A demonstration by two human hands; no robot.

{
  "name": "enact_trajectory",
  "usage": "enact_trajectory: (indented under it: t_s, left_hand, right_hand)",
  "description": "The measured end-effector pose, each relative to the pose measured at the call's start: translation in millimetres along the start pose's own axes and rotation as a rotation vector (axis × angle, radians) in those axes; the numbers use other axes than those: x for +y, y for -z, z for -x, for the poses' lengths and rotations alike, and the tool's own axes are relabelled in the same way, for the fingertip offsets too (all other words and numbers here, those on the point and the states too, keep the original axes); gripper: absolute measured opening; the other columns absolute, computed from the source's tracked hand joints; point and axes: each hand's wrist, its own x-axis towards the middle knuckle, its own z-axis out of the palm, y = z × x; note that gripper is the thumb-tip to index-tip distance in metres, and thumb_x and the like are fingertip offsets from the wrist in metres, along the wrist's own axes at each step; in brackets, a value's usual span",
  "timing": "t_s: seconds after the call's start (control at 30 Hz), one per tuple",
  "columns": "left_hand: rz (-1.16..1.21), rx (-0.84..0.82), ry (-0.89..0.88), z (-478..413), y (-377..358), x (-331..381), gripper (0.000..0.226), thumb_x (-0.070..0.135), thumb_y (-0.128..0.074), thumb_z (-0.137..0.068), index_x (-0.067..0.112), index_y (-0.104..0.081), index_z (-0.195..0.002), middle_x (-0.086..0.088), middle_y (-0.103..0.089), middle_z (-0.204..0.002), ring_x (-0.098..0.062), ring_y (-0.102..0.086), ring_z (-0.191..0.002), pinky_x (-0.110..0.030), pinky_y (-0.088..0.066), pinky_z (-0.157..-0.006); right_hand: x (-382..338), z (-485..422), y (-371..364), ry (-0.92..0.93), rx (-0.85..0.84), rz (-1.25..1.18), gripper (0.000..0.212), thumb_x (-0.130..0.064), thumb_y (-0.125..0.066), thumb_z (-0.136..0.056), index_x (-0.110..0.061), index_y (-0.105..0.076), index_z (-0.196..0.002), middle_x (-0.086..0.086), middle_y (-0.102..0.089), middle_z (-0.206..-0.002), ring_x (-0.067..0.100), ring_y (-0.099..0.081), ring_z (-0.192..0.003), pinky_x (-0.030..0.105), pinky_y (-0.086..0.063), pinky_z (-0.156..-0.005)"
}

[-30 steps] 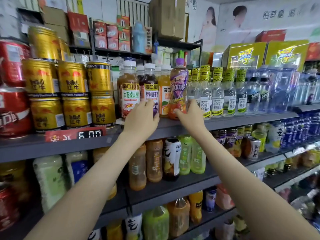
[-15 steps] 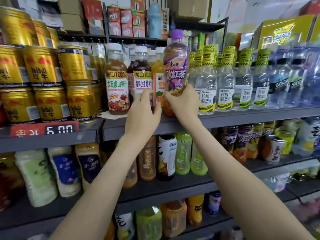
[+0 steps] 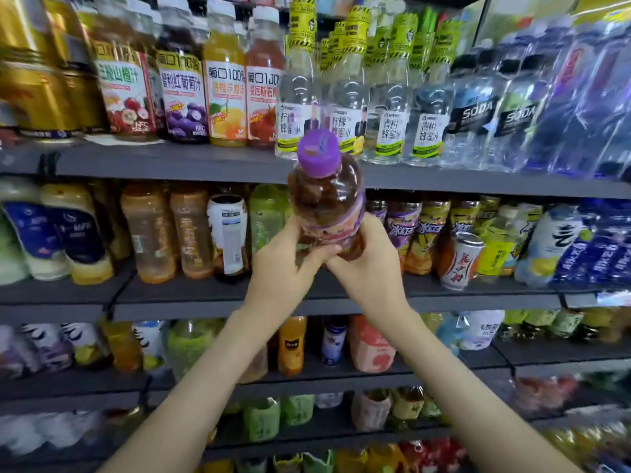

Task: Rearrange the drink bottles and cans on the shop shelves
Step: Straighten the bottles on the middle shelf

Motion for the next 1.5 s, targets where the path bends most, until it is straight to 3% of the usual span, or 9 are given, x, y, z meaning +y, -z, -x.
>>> enact_trajectory:
  t_s: [0.13, 0.27, 0.43, 0.7, 0.97, 1.13, 1.27, 1.37, 1.5]
  left_hand:
    - [-0.136, -0.202, 0.224, 26, -39, -20, 0.070, 0.064, -0.048, -0.080, 0.015, -0.051, -0.130, -0.002, -0.066, -0.113, -0.014, -0.059, -0.103, -0.021, -0.044, -0.077]
    - [-0.275, -0.316, 0.358, 32, -54, -38, 0.067, 0.067, -0.041, -0.083, 0.026, -0.045, -0.137, -0.001, -0.062, -0.125, -0.021, -0.058, -0.113, -0.034, -0.050, -0.088]
    - [-0.536, -0.208, 0.370, 29, -49, -53, 0.046, 0.033, -0.046, -0.098, 0.024, -0.036, -0.142, -0.006, -0.049, -0.136, -0.026, -0.054, -0.112, -0.034, -0.049, -0.081]
    - [-0.781, -0.321, 0.291, 18, -49, -78, 0.070, 0.017, -0.048, -0.095, 0.024, -0.007, -0.152, -0.014, -0.010, -0.156, -0.030, -0.018, -0.142, -0.037, -0.033, -0.108]
    - [-0.826, -0.289, 0.155, 1, -51, -101, 0.087, 0.009, -0.058, -0.088, 0.027, 0.000, -0.151, -0.022, -0.007, -0.156, -0.037, -0.010, -0.144, -0.041, -0.013, -0.116]
    - [-0.812, -0.175, -0.011, 0, -60, -106, 0.089, -0.003, -0.072, -0.070, 0.019, -0.031, -0.147, -0.031, -0.028, -0.145, -0.046, -0.029, -0.135, -0.055, -0.025, -0.108]
    - [-0.740, -0.153, -0.314, -1, -75, -101, 0.070, -0.002, -0.065, -0.075, 0.014, -0.045, -0.140, -0.028, -0.035, -0.140, -0.041, -0.027, -0.132, -0.055, -0.019, -0.109]
    - [-0.630, -0.199, -0.342, -6, -98, -86, 0.057, 0.003, -0.061, -0.080, 0.011, -0.050, -0.135, -0.023, -0.051, -0.130, -0.035, -0.034, -0.127, -0.050, -0.028, -0.109]
    - [-0.496, -0.300, -0.298, -8, -140, -54, 0.046, 0.012, -0.052, -0.083, 0.010, -0.056, -0.129, -0.012, -0.060, -0.121, -0.028, -0.050, -0.114, -0.041, -0.045, -0.096]
  right_hand:
    - [54, 27, 0, -0.133, -0.071, 0.013, 0.031, -0.005, -0.073, -0.073, -0.018, -0.054, -0.095, -0.009, -0.046, -0.092, 0.017, -0.049, -0.095, 0.007, -0.033, -0.074]
    - [86, 35, -13, -0.319, -0.041, -0.061, 0.032, -0.005, -0.074, -0.074, -0.009, -0.060, -0.103, 0.002, -0.054, -0.098, 0.027, -0.056, -0.103, 0.016, -0.034, -0.073]
    - [108, 14, -30, -0.432, -0.042, -0.010, 0.049, -0.021, -0.082, -0.071, -0.004, -0.057, -0.110, 0.006, -0.057, -0.101, 0.027, -0.055, -0.104, 0.020, -0.036, -0.079]
    - [112, -19, -59, -0.549, -0.025, 0.000, 0.064, -0.019, -0.077, -0.078, -0.002, -0.042, -0.129, 0.015, -0.062, -0.113, 0.028, -0.060, -0.105, 0.023, -0.040, -0.073]
    - [124, -33, -82, -0.492, -0.023, 0.112, 0.062, -0.019, -0.080, -0.073, 0.000, -0.040, -0.116, 0.019, -0.053, -0.118, 0.032, -0.050, -0.114, 0.038, -0.046, -0.088]
    - [123, -29, -83, -0.471, -0.049, 0.157, 0.066, -0.015, -0.076, -0.078, 0.003, -0.036, -0.128, 0.020, -0.048, -0.126, 0.033, -0.045, -0.120, 0.037, -0.042, -0.094]
    - [125, -11, -59, -0.346, -0.049, 0.238, 0.056, -0.007, -0.059, -0.089, 0.003, -0.033, -0.137, 0.019, -0.044, -0.131, 0.032, -0.043, -0.122, 0.033, -0.042, -0.094]
    - [127, -6, -28, -0.294, -0.030, 0.250, 0.047, -0.007, -0.055, -0.090, 0.000, -0.039, -0.133, 0.016, -0.047, -0.128, 0.030, -0.045, -0.121, 0.036, -0.044, -0.093]
    - [132, -5, 26, -0.262, 0.036, 0.269, 0.037, -0.005, -0.055, -0.089, -0.001, -0.047, -0.125, 0.013, -0.049, -0.120, 0.028, -0.047, -0.114, 0.024, -0.037, -0.089]
